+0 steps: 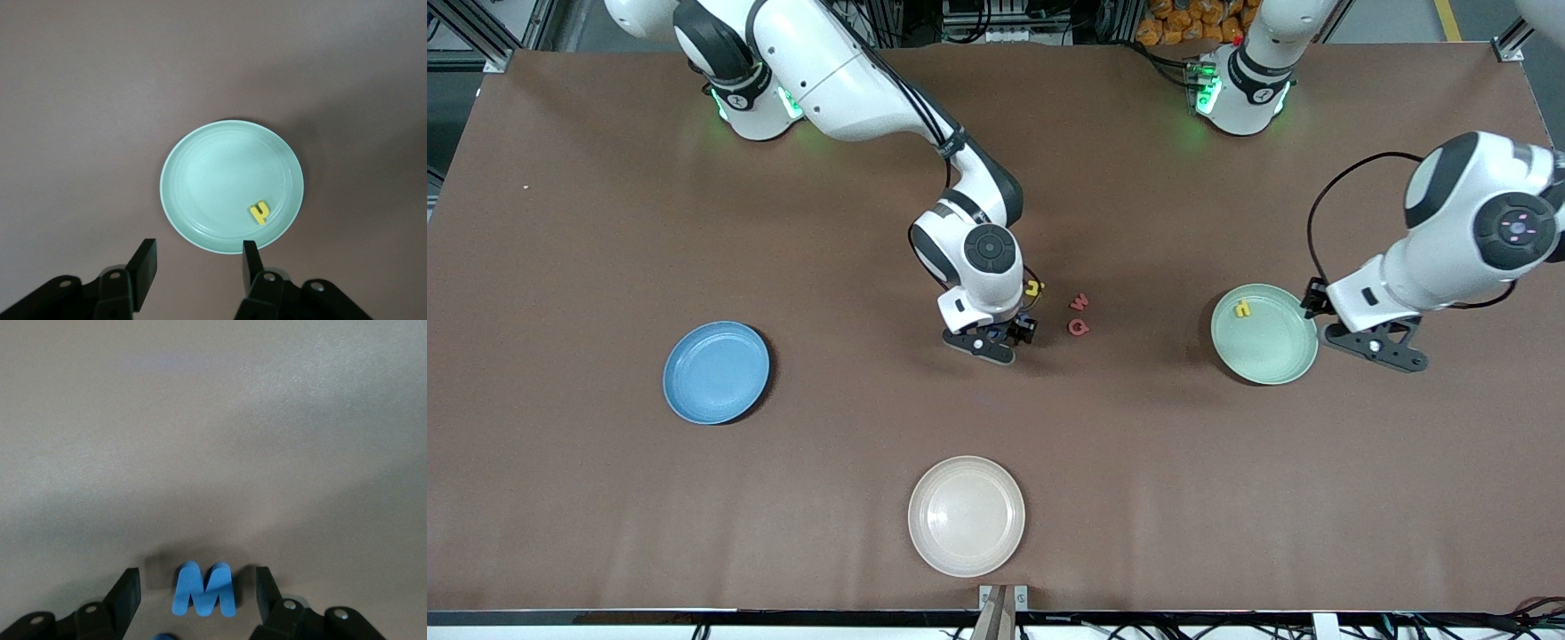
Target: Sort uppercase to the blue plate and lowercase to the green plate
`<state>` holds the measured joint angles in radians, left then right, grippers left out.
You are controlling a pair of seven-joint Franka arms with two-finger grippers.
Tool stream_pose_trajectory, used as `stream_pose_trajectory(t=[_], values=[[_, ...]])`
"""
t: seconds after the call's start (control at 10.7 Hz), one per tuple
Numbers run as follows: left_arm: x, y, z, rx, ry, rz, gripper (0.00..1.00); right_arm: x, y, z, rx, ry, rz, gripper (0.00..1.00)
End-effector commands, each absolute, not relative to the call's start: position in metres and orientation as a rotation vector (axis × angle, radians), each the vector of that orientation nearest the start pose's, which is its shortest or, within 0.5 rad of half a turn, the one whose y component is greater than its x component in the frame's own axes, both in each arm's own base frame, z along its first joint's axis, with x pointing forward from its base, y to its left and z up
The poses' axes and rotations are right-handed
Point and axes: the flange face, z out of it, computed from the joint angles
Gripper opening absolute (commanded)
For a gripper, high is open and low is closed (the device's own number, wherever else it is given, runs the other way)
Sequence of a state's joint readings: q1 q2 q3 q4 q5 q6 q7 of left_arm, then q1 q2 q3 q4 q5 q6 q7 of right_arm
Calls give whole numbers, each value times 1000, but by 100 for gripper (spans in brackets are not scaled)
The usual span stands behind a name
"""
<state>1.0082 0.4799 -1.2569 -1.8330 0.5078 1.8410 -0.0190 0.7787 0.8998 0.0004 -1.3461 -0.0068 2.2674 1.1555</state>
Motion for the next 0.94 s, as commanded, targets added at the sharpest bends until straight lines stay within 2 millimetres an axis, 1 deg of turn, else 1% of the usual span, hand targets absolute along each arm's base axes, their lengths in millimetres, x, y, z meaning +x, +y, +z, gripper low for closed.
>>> stream_pose_trajectory(t=[0.0, 0.19, 0.28, 0.37, 0.47, 0.56, 0.66, 0.75, 0.84], values=[[600, -47, 442, -3043, 610, 155, 59, 527, 524, 178, -3072, 624, -32, 76], [601, -46, 446, -3041, 606, 146, 59, 527, 524, 178, -3065, 661, -29, 73], [602, -56, 453, -3040, 609, 132, 59, 527, 524, 176, -3063, 670, -26, 72], [606, -59, 452, -3057, 580, 167, 60, 527, 524, 176, -3061, 676, -24, 67], [610, -67, 459, -3051, 566, 189, 60, 525, 524, 173, -3062, 689, -20, 64], [612, -75, 463, -3052, 553, 201, 60, 525, 524, 173, -3060, 693, -22, 60], [611, -83, 462, -3069, 529, 216, 60, 525, 525, 173, -3059, 696, -20, 56], [612, -90, 464, -3087, 503, 222, 60, 525, 525, 173, -3059, 696, -20, 49], [612, -91, 462, -3105, 470, 239, 60, 525, 525, 173, -3060, 694, -19, 38]])
